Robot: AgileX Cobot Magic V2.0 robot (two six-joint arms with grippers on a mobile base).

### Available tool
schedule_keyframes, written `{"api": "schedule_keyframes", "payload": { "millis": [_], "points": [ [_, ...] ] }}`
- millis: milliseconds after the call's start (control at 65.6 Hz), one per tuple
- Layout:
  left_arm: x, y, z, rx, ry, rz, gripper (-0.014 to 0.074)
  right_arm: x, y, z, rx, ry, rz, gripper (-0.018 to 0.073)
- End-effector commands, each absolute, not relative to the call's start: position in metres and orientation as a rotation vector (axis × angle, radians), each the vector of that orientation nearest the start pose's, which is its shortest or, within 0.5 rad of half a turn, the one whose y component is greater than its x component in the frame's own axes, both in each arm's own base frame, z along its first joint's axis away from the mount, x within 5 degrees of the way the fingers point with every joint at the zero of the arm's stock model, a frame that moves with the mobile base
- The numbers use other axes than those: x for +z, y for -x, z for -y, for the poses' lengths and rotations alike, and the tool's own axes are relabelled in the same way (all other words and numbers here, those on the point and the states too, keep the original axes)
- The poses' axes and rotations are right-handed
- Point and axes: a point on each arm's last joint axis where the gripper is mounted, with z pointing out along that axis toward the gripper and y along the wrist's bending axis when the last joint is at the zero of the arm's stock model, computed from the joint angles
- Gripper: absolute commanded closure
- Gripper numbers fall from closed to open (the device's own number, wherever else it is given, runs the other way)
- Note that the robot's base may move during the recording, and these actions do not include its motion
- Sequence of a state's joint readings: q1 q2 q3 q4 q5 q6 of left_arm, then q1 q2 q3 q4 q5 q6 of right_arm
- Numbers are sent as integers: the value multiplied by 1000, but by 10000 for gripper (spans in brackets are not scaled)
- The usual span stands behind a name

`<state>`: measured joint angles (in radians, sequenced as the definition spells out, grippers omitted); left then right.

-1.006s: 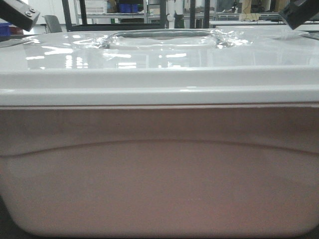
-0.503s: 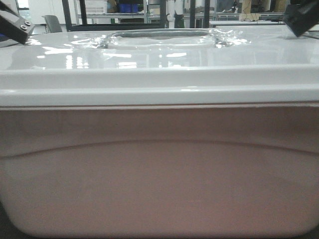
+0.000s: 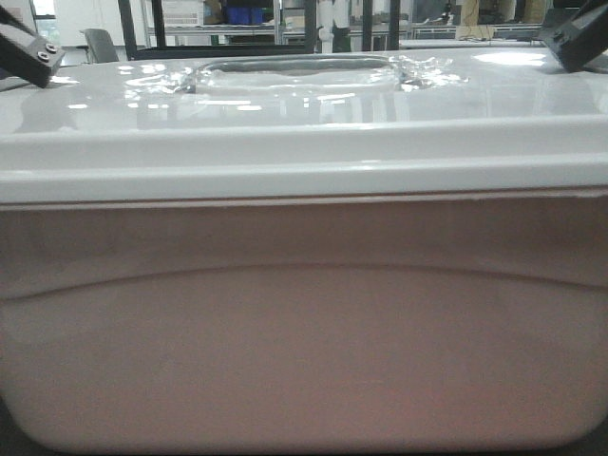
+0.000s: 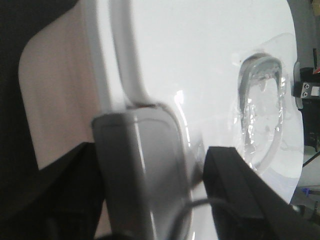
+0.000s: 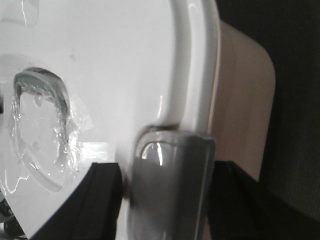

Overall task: Grab white bin and place on right shelf
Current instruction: 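Close both grippers on the lid rims at the bin's short ends, then lift the white bin off the table with both grippers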

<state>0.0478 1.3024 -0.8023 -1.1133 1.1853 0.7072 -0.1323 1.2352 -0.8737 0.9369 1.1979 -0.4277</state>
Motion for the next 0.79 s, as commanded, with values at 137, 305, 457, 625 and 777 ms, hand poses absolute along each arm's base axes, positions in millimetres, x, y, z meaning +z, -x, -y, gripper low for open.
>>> {"api": "schedule_keyframes", "payload": {
  "millis": [137, 305, 457, 625, 777],
  "points": [
    [298, -212, 73, -1486, -301, -2387, 344, 315, -205, -49, 1307, 81, -2553, 215],
    [298, -212, 73, -1486, -301, -2387, 348, 315, -205, -49, 1307, 81, -2553, 215],
    [298, -212, 73, -1486, -301, -2387, 348, 315, -205, -49, 1307, 82, -2553, 215],
    [300, -213, 73, -1483, -305, -2380, 348, 319, -203, -50, 1304, 102, -2531, 215],
    [317, -213, 73, -1445, -352, -2329, 348, 328, -196, -52, 1299, 140, -2478, 215]
  ]
}}
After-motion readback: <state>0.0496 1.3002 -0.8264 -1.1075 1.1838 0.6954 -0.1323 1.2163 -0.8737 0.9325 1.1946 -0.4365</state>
